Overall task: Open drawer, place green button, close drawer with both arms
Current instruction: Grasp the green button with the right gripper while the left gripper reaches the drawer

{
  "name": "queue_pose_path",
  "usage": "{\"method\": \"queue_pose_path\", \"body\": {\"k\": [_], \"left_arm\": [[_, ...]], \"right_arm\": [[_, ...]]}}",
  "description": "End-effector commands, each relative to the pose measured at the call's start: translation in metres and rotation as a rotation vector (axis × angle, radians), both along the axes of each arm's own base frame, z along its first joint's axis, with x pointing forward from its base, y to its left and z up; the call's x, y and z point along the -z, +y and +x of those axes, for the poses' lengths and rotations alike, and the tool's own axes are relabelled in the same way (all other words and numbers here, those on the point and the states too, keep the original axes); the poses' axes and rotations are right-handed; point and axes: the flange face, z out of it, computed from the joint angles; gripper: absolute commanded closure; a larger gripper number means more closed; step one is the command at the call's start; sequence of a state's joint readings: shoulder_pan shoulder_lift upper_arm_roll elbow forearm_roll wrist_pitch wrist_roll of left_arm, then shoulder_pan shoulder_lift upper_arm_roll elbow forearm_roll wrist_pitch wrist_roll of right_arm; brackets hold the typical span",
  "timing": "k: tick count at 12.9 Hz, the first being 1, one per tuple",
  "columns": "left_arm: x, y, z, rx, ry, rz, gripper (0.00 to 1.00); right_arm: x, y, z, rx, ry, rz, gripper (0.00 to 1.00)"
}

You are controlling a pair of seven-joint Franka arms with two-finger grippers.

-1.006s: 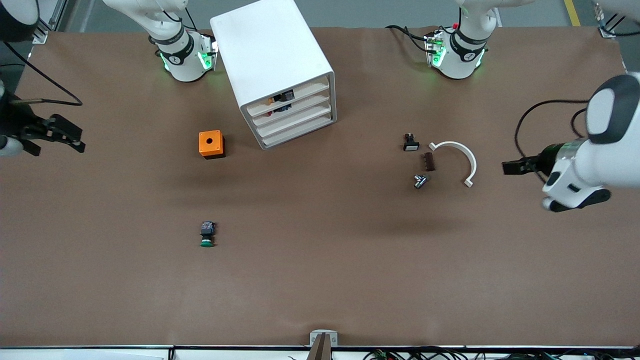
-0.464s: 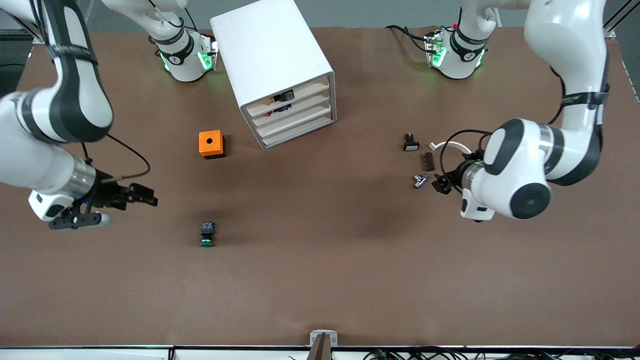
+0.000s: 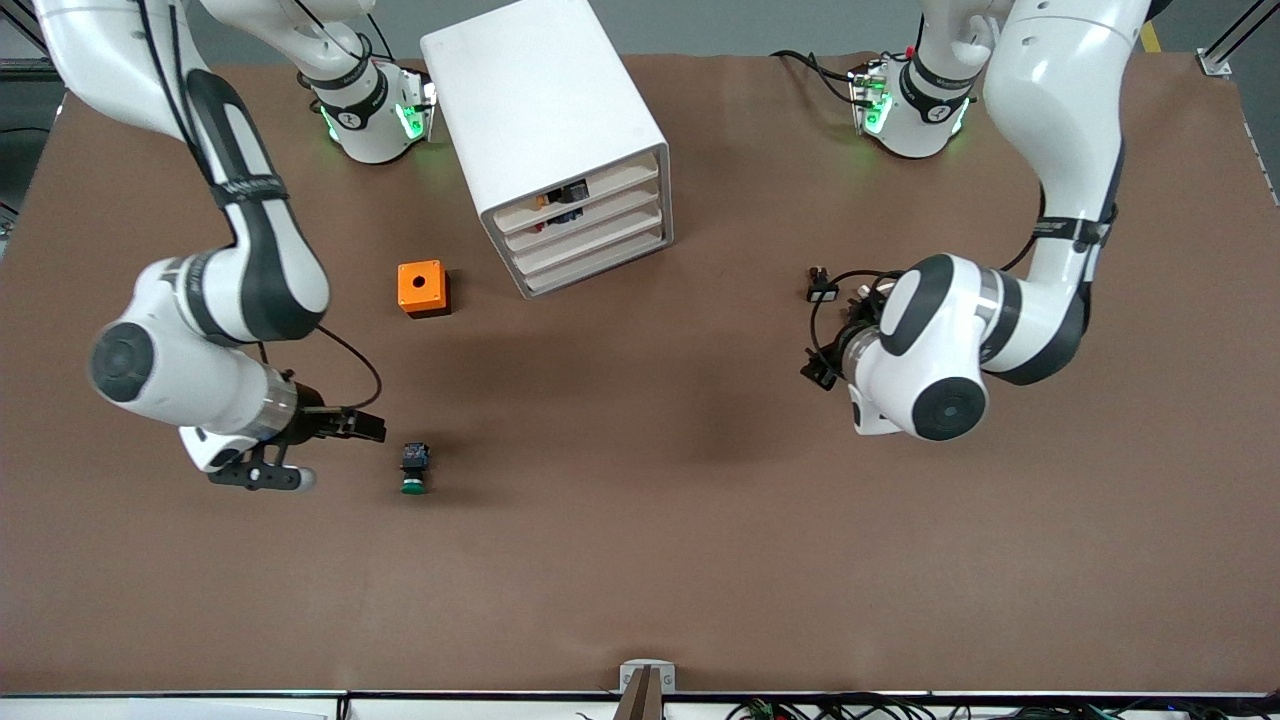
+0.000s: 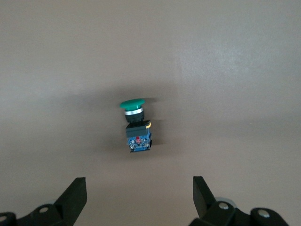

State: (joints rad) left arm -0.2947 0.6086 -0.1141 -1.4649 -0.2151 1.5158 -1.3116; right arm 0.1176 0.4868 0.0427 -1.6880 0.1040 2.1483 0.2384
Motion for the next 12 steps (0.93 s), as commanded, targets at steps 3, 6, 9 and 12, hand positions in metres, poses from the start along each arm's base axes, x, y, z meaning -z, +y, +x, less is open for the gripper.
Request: {"method": "queue_pose_path", "body": {"k": [3,6,9,12], "left_arm": [[0.027,-0.036,-0.004,-0.246,0.08,0.017,0.0],[0.052,-0.076,-0.024,-0.434,0.203,0.092,0.0],[0.085,-0.103,-0.043,-0.589,0.347,0.191,0.0],[0.13,-0.146,-0.078,-0.681,0.554,0.208,0.01]], "right_arm": [[0.061,0.032,0.005,0.098,-0.008,-0.102,0.0],[0.094,0.045,0.005,0.119,-0.032,-0.098,0.0],[0.121,0.052,0.003,0.107,-0.044,-0.125,0.0],[0.126,0.049,0.002,0.099,-0.047,-0.146,0.07]]}}
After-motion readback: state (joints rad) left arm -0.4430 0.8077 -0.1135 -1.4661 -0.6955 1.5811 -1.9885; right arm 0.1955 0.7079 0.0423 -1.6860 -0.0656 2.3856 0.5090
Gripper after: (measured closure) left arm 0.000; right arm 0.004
